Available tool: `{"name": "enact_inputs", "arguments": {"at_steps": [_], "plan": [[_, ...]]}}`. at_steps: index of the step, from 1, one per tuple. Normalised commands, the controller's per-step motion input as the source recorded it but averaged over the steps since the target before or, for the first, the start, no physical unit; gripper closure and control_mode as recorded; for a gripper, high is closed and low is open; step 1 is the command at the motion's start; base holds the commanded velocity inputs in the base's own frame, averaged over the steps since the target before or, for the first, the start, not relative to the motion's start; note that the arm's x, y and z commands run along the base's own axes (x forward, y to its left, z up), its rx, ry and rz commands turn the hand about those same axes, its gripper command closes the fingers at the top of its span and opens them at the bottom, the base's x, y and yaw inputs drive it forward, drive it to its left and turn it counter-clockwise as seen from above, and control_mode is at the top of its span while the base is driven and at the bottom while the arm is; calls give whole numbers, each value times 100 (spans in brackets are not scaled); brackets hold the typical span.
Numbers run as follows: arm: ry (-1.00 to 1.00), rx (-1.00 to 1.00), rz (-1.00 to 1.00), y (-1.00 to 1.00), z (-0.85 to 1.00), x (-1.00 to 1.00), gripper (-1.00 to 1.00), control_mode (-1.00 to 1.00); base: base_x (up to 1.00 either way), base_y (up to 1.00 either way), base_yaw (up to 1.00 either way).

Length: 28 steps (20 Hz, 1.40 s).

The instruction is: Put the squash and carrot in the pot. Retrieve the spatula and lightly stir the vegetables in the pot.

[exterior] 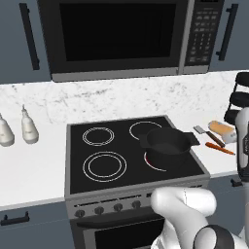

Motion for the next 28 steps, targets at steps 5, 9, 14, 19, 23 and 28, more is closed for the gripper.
{"name": "enact_inputs", "arguments": {"at_steps": [5,9,14,19,23,28], "plan": [[11,-5,0,80,-1,46,100,-100,0,0,0],[8,-5,0,50,-12,55,100,-100,0,0,0],[5,-5,0,19,-29,63,100,-100,0,0,0],[1,-5,0,37,-53,42,100,-100,0,0,0],[0,-4,0,28,-50,29,100,-100,0,0,0],[1,0,0,7,-35,18,100,-100,0,0,0]]}}
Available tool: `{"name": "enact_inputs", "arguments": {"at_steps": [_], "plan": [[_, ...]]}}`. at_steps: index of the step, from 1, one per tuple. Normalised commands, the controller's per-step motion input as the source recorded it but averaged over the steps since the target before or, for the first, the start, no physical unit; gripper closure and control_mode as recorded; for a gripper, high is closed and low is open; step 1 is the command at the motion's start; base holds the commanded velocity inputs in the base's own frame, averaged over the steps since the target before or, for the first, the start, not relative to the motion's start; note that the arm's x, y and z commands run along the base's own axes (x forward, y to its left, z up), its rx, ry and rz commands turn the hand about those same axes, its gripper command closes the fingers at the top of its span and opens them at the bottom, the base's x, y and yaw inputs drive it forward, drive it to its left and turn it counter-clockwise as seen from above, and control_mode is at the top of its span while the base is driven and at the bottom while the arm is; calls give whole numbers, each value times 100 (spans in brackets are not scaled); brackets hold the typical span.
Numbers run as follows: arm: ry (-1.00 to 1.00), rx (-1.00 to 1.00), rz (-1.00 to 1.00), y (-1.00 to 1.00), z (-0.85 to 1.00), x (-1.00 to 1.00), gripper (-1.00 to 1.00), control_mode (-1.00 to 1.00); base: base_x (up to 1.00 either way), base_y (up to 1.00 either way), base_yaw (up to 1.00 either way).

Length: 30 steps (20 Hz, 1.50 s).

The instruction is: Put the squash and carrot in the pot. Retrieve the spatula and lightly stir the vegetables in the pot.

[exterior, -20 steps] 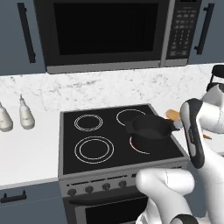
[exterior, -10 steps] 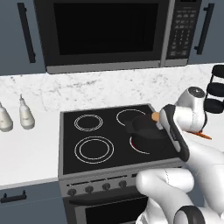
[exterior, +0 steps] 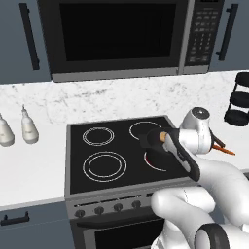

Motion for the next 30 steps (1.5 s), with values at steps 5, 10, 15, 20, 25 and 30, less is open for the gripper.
{"name": "enact_inputs", "arguments": {"at_steps": [5,10,15,20,25,30], "plan": [[0,0,0,0,-3,0,-100,-100,0,0,0],[0,0,0,0,0,0,-100,-100,0,0,0],[0,0,0,0,22,-1,-100,-100,0,0,0],[-3,0,0,-7,66,-35,-100,-100,0,0,0],[-4,6,-4,-73,65,-99,-100,-100,0,0,0],[0,6,-7,-100,-3,-61,-100,-100,0,0,0]]}}
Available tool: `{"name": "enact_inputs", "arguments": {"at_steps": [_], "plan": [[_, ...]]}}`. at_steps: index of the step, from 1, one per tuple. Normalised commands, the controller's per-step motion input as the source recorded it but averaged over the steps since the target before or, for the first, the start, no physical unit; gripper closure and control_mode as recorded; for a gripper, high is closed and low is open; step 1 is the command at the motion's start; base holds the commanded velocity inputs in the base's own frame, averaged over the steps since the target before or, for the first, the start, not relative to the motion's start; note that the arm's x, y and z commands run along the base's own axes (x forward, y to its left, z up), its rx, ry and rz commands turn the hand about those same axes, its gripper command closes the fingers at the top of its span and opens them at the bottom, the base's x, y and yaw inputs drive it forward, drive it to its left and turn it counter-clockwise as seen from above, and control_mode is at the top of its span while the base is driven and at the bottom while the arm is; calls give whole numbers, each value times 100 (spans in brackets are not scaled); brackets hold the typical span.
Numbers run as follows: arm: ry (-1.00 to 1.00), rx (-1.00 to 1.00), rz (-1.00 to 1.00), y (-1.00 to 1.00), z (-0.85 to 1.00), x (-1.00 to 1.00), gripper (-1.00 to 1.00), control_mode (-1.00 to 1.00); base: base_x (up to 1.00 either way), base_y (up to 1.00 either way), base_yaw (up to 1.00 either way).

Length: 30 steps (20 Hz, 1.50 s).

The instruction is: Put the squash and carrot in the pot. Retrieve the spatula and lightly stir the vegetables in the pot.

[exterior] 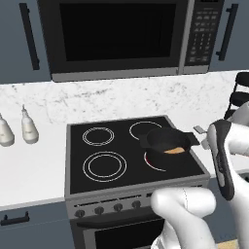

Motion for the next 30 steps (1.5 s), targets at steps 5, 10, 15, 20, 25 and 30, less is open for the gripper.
{"name": "enact_inputs", "arguments": {"at_steps": [5,10,15,20,25,30], "plan": [[1,5,0,-99,-24,17,-100,-100,0,0,0],[2,0,0,-70,-20,77,-100,-100,0,0,0],[12,0,0,-50,-31,74,-100,-100,0,0,0],[7,0,3,-64,-58,34,-100,-100,0,0,0],[4,0,5,-45,-63,22,-100,-100,0,0,0],[5,0,9,-33,-46,25,-100,-100,0,0,0]]}}
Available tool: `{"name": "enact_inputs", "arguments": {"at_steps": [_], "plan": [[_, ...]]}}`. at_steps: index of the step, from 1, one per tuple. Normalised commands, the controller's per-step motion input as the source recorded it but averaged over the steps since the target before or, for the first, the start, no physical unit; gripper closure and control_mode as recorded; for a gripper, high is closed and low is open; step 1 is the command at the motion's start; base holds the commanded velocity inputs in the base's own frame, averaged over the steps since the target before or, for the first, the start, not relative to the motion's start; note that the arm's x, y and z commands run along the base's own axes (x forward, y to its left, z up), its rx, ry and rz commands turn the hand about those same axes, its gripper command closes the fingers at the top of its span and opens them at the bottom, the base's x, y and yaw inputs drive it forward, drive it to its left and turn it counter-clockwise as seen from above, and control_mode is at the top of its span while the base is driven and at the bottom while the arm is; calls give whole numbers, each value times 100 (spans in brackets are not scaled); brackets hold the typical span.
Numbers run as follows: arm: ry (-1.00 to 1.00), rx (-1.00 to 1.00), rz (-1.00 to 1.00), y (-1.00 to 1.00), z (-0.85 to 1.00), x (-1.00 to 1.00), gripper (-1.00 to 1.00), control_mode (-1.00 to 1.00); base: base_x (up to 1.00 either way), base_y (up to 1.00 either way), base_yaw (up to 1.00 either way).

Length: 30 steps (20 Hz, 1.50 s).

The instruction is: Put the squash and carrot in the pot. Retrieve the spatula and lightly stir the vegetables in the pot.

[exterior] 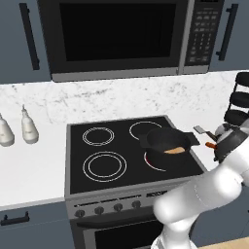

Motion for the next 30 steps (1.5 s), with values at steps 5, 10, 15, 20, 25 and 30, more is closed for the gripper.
{"name": "enact_inputs", "arguments": {"at_steps": [5,10,15,20,25,30], "plan": [[3,1,10,-25,-21,20,-100,-100,0,0,0],[2,1,9,-26,-3,29,-100,-100,0,0,0],[7,0,8,-12,-25,23,-100,-100,0,0,0],[8,0,6,-7,-29,23,-100,-100,0,0,0],[1,0,6,-1,-27,-10,-100,-100,0,0,0],[-1,-1,3,27,-39,-61,100,-100,0,0,0]]}}
